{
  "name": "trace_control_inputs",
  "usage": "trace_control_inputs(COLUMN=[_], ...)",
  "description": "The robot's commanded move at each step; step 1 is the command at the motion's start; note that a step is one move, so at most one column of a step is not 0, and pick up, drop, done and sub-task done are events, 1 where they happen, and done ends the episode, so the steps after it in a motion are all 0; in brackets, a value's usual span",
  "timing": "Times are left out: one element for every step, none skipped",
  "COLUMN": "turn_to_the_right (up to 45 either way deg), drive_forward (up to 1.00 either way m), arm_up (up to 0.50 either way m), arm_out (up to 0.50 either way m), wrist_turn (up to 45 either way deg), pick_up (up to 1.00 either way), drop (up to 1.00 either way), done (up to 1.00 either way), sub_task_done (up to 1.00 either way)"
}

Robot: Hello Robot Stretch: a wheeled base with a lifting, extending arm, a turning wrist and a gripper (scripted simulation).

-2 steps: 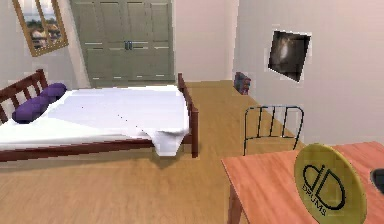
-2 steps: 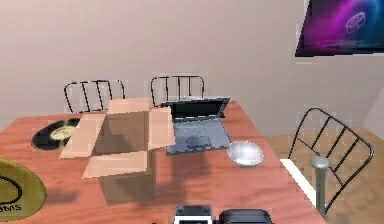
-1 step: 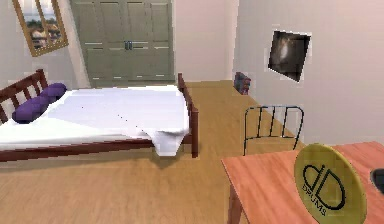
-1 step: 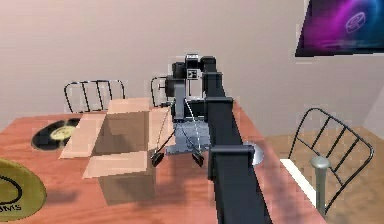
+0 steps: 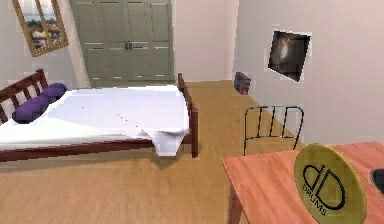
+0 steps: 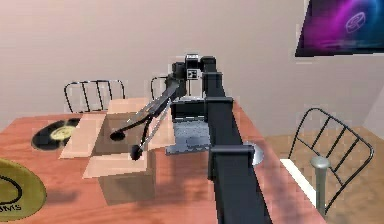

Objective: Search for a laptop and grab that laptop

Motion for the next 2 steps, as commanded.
trace_control_inputs(turn_to_the_right=[0.0,0.0], drive_forward=[0.0,0.0], arm_up=[0.0,0.0], arm_out=[0.0,0.0], wrist_turn=[45.0,45.0], pick_up=[0.0,0.0], drop=[0.0,0.0], done=[0.0,0.0], sub_task_done=[0.0,0.0])
